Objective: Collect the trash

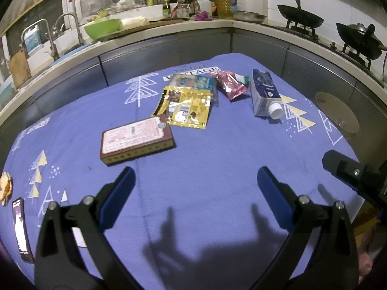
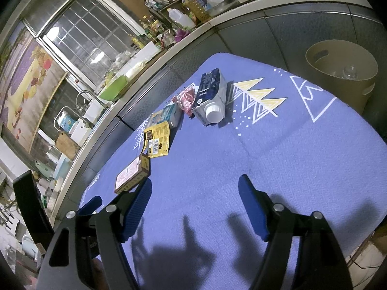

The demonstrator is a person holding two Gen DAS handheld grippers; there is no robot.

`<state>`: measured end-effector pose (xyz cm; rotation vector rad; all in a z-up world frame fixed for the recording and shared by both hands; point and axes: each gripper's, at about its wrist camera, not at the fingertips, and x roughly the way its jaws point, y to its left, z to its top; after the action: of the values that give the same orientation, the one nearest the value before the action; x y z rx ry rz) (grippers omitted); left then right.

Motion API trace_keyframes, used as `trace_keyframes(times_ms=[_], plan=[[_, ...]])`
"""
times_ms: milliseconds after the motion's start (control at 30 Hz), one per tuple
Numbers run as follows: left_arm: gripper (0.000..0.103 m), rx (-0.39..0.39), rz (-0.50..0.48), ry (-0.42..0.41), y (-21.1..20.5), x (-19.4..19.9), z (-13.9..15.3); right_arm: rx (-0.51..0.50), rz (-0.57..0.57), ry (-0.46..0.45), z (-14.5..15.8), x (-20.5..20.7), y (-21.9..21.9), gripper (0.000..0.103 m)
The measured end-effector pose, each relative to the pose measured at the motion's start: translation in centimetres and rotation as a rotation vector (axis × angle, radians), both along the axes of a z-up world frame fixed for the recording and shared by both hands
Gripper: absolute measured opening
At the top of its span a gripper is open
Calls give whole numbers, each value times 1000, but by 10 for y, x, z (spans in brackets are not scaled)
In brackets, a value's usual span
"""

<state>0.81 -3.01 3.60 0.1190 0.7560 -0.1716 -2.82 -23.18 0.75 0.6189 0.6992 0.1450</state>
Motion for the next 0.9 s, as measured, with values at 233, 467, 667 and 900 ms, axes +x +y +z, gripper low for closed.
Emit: trace_keyframes(times_ms=[233, 467, 667, 900], plan=[[97, -6, -4, 10, 0, 1, -2, 2, 3, 2, -2, -1, 2, 70], [97, -12, -6, 19, -1, 2, -4, 3, 5, 3, -4, -4, 6, 70], [97, -15, -4, 26, 0, 3, -6, 4, 4, 4, -3, -2, 3, 70], [97, -23, 6, 32, 3, 5, -7, 2, 10, 2, -6, -7, 11, 70]])
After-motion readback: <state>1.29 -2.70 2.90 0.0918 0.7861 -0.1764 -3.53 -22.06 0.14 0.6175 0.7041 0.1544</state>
